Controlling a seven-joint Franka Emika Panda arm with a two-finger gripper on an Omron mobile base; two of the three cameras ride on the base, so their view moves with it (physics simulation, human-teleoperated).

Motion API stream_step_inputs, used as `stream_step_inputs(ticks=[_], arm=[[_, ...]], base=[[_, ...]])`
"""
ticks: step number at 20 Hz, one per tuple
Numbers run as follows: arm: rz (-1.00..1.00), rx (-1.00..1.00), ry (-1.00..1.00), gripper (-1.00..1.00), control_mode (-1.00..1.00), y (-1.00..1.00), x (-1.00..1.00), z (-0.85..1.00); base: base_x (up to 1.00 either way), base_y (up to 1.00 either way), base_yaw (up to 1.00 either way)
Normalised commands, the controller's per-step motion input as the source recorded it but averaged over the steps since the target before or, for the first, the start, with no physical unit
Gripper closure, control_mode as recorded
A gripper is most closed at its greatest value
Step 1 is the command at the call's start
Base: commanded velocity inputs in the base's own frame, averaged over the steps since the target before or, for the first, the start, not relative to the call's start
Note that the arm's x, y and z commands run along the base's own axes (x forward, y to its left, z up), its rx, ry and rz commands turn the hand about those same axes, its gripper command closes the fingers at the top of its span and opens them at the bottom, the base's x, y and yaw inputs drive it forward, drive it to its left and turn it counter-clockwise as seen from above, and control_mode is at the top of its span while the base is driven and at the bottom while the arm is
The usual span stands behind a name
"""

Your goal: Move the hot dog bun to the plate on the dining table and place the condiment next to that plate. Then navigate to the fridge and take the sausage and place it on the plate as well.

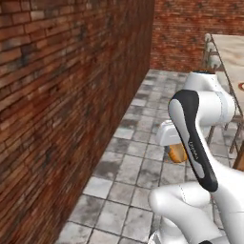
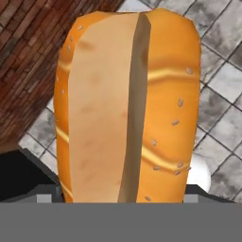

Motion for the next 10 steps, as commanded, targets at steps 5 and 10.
stream_step_inputs(ticks=[5, 10], arm=[[0.0, 0.0, 0.0, 1.0, 1.0, 0.0, 0.0, 0.0], [0.0, 0.0, 0.0, 1.0, 1.0, 0.0, 0.0, 0.0]], base=[[0.33, -0.29, -0.66], [0.63, -0.09, -0.5]])
